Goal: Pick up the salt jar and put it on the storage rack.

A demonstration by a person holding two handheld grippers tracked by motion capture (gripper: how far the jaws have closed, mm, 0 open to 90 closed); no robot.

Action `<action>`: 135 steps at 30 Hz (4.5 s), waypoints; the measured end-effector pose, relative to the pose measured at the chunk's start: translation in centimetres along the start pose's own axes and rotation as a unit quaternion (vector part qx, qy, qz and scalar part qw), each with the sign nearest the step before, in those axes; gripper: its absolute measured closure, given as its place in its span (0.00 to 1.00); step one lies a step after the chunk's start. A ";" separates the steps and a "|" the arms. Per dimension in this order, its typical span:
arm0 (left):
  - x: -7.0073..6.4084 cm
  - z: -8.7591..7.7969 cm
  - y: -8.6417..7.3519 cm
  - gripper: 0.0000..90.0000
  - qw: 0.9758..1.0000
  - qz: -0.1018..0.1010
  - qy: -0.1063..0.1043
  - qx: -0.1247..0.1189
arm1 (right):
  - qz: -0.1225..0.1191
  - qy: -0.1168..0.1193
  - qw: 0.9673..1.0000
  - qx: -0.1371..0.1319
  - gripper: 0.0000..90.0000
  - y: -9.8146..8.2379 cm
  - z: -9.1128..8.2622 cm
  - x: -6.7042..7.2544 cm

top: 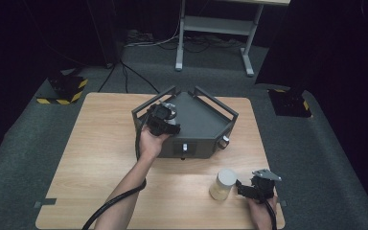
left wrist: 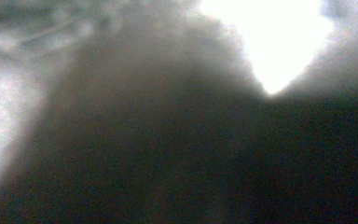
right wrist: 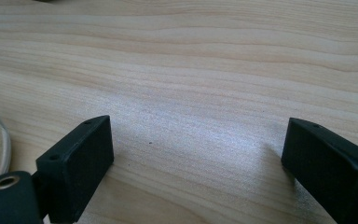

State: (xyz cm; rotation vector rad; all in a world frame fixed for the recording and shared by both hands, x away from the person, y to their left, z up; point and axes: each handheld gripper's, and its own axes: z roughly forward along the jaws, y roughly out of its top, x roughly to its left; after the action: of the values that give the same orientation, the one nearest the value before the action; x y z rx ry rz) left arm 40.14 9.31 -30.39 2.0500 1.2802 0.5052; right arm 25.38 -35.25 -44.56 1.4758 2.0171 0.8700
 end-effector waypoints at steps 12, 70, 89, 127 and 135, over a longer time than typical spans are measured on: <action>0.8 -1.3 -1.3 0.08 1.000 -0.012 0.001 -0.026 | 0.000 -0.001 1.000 0.000 0.10 0.0 0.0 0.0; 0.7 -4.9 -14.9 0.05 0.997 0.072 -0.011 0.004 | 0.000 -0.001 1.000 0.000 0.10 0.0 0.0 0.1; 0.9 -1.1 -18.7 0.04 0.998 0.043 0.016 0.030 | -0.006 0.003 1.000 0.004 0.07 0.1 0.1 0.0; 1.4 -0.5 -21.5 0.05 1.000 -0.010 0.023 -0.017 | -0.012 0.011 1.000 0.013 0.00 0.7 0.4 0.1; 1.2 -0.4 -21.5 0.05 0.999 -0.014 0.026 -0.017 | 0.004 -0.003 1.000 0.014 0.00 0.8 0.5 0.6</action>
State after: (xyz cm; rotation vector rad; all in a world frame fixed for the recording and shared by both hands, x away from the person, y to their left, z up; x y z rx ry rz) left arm 26.70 17.05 -45.29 2.0003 1.3207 0.5667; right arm 26.07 -34.35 -44.36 1.5007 2.0275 0.8427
